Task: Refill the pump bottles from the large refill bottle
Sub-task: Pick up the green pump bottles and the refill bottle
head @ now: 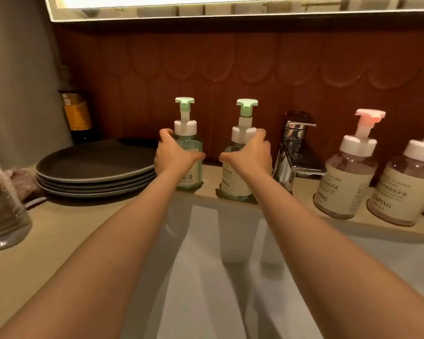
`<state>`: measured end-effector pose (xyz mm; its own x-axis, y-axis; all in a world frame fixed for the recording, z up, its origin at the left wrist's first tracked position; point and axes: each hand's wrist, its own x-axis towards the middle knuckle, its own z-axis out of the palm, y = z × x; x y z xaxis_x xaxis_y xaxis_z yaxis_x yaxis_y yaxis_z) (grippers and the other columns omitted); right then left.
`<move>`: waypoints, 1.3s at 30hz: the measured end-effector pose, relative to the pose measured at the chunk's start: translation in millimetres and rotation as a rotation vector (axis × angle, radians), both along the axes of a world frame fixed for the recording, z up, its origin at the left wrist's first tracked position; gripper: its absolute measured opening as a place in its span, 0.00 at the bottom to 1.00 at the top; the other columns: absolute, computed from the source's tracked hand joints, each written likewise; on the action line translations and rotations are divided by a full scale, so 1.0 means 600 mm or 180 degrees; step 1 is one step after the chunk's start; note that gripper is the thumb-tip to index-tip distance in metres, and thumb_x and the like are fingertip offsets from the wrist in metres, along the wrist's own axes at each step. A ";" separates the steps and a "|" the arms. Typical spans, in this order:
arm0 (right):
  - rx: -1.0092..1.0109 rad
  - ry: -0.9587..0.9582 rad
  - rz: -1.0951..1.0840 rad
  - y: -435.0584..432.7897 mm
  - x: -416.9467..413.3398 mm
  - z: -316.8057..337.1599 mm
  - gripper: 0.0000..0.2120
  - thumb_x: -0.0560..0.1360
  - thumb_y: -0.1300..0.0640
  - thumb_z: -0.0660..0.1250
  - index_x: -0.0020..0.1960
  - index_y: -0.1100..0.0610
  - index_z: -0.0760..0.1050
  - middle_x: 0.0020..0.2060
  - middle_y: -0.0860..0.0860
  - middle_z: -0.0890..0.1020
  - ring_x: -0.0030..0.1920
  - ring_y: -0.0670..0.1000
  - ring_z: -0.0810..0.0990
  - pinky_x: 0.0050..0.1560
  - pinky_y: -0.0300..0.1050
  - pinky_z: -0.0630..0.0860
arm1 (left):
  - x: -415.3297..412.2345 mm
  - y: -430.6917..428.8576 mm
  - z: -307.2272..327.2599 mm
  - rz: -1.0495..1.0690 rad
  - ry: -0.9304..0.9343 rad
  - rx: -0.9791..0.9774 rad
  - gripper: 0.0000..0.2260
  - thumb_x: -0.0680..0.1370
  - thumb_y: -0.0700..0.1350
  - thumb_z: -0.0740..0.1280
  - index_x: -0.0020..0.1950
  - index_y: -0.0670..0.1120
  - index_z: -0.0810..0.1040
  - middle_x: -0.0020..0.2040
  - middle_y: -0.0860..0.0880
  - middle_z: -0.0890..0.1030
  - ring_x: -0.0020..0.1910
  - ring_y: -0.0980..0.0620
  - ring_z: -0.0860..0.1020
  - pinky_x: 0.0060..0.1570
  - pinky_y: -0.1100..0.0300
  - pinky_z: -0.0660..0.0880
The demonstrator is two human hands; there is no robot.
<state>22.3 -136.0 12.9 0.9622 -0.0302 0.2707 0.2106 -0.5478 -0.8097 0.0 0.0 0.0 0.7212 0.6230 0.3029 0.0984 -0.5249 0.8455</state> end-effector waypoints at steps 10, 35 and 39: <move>0.0118 -0.0245 0.0169 0.013 -0.072 0.040 0.35 0.65 0.51 0.76 0.64 0.54 0.61 0.59 0.54 0.71 0.60 0.56 0.72 0.57 0.56 0.74 | -0.095 0.003 0.037 -0.0251 -0.0243 -0.0052 0.37 0.65 0.49 0.78 0.67 0.49 0.63 0.62 0.49 0.73 0.58 0.51 0.71 0.49 0.58 0.67; 0.0184 -0.0215 0.1615 0.158 -0.441 0.081 0.37 0.64 0.51 0.77 0.66 0.57 0.60 0.58 0.54 0.72 0.57 0.54 0.73 0.52 0.49 0.73 | -0.573 0.132 0.065 0.0762 -0.0198 0.0139 0.38 0.64 0.47 0.79 0.67 0.47 0.62 0.63 0.48 0.71 0.58 0.49 0.70 0.50 0.57 0.67; 0.0182 -0.0081 0.1799 0.193 -0.479 0.067 0.39 0.63 0.50 0.78 0.66 0.57 0.60 0.59 0.55 0.72 0.58 0.55 0.73 0.52 0.50 0.73 | -0.620 0.169 0.053 0.0862 -0.0059 0.0150 0.38 0.64 0.45 0.78 0.68 0.46 0.61 0.65 0.45 0.70 0.61 0.45 0.72 0.50 0.57 0.68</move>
<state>-265.2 -20.0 53.0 0.8263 0.4722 0.3069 0.4780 -0.2997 -0.8257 -371.8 101.2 32.0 0.5242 0.7774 0.3476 0.2253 -0.5203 0.8238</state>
